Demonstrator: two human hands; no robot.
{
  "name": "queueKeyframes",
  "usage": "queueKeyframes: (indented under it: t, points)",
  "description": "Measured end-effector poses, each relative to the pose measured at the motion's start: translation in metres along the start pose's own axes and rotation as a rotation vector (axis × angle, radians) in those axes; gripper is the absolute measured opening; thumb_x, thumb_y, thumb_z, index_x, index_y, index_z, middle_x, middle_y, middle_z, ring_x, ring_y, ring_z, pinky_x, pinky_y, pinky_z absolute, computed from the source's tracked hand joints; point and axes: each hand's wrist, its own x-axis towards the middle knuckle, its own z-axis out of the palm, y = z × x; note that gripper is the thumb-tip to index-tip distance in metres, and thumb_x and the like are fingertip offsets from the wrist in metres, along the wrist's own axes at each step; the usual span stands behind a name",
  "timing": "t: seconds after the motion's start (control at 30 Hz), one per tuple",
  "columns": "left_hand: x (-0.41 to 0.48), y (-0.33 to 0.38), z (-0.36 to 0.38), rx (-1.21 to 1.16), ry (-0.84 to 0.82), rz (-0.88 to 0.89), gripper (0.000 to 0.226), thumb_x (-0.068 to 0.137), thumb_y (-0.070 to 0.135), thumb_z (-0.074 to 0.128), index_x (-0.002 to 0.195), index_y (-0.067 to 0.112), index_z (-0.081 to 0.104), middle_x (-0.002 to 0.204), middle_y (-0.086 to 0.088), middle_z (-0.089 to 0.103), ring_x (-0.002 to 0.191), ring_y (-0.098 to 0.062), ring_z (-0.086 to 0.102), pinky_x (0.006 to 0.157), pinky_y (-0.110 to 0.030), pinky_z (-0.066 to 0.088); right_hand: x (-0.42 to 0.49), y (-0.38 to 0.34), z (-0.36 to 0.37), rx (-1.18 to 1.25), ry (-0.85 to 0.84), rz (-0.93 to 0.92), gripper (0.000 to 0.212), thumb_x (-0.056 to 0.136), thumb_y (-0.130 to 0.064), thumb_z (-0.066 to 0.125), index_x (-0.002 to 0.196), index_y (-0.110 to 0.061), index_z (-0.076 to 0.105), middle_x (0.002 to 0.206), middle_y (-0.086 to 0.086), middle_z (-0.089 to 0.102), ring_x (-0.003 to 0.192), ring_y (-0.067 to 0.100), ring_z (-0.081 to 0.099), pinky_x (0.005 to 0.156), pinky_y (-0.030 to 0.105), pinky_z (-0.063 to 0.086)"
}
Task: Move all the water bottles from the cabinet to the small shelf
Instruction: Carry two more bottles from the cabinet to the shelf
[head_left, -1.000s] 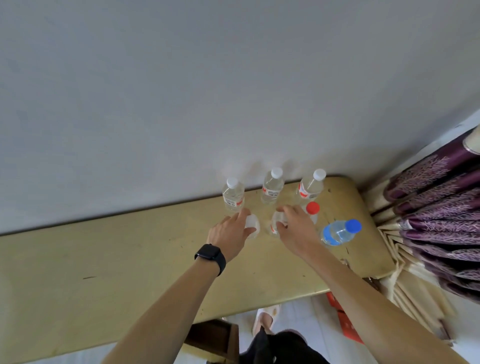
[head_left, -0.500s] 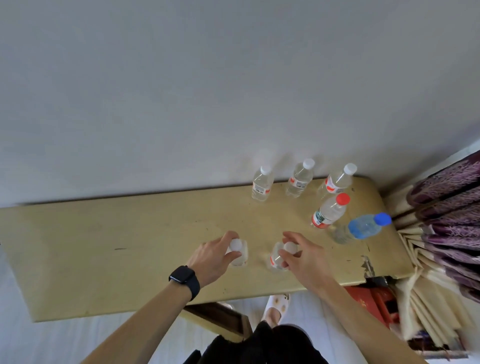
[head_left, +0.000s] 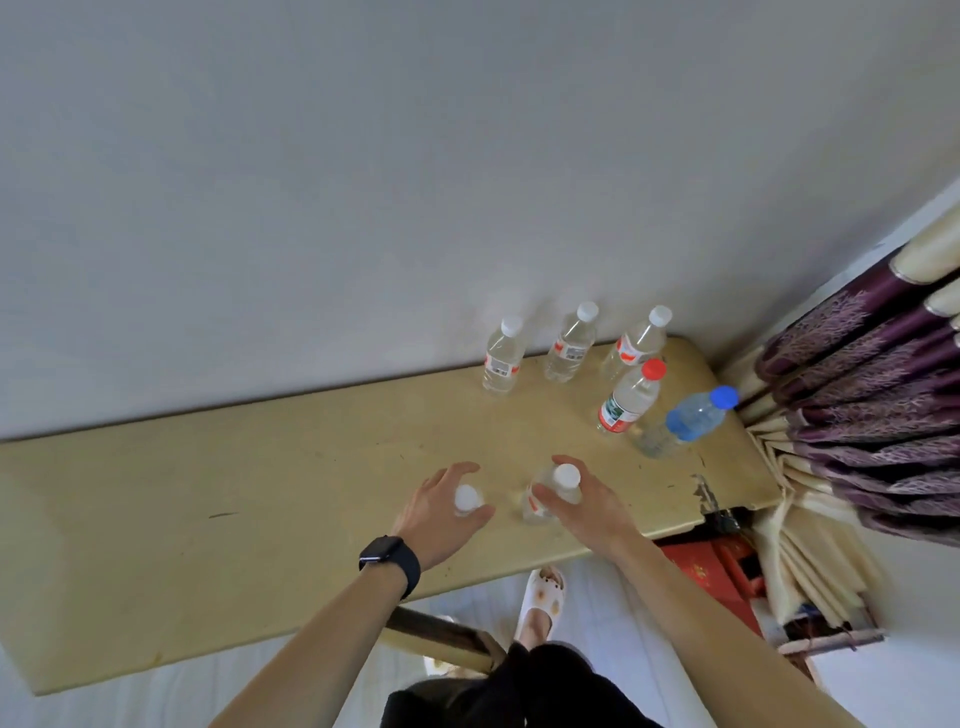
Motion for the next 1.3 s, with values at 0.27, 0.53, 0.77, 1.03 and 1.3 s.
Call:
queueKeyframes:
  t: [0.27,0.53,0.77,1.03,1.3]
  points:
    - [-0.002,-0.016,0.013,-0.103,-0.066,0.047,0.046,0.077,0.047,0.077,0.116,0.041,0.055,0.121,0.017,0.053,0.108,-0.008,0.052,0.088,-0.024,0.041,-0.045,0.037,0.021,0.25,0.206,0.141,0.051,0.083,-0.069,0.056,0.124,-0.04,0.052,0.101,-0.014,0.068,0.095,0.013,0.067,0.088,0.031,0.051]
    - [-0.033,-0.012,0.024,0.131,-0.083,0.137,0.043,0.083,0.058,0.064,0.104,0.03,0.04,0.092,0.003,0.061,0.077,-0.017,0.059,0.066,-0.035,0.051,-0.153,0.079,0.018,0.403,0.365,0.221,0.036,0.088,-0.065,0.054,0.109,-0.036,0.06,0.084,-0.005,0.072,0.066,0.01,0.071,0.068,0.028,0.055]
    - [-0.101,0.056,0.07,0.56,-0.214,0.511,0.046,0.089,0.067,0.041,0.106,0.026,0.028,0.085,0.007,0.058,0.068,-0.022,0.055,0.054,-0.032,0.038,-0.296,0.135,0.037,0.469,0.63,0.299,0.04,0.087,-0.069,0.051,0.119,-0.045,0.051,0.084,-0.001,0.073,0.069,0.008,0.071,0.071,0.038,0.059]
    - [-0.298,0.125,0.196,0.407,-0.446,0.948,0.043,0.092,0.059,0.046,0.107,0.025,0.025,0.094,0.002,0.055,0.076,-0.028,0.055,0.062,-0.037,0.04,-0.53,0.218,0.115,0.519,0.965,0.448,0.044,0.089,-0.065,0.052,0.124,-0.039,0.051,0.09,-0.001,0.073,0.066,0.004,0.071,0.079,0.032,0.056]
    - [-0.574,0.138,0.33,0.28,-0.892,1.235,0.028,0.091,0.045,0.06,0.098,0.032,0.036,0.093,0.017,0.062,0.085,-0.018,0.061,0.073,-0.034,0.045,-0.816,0.272,0.264,0.638,1.417,0.892,0.063,0.074,-0.089,0.035,0.117,-0.046,0.05,0.084,-0.006,0.072,0.086,0.019,0.07,0.083,0.038,0.053]
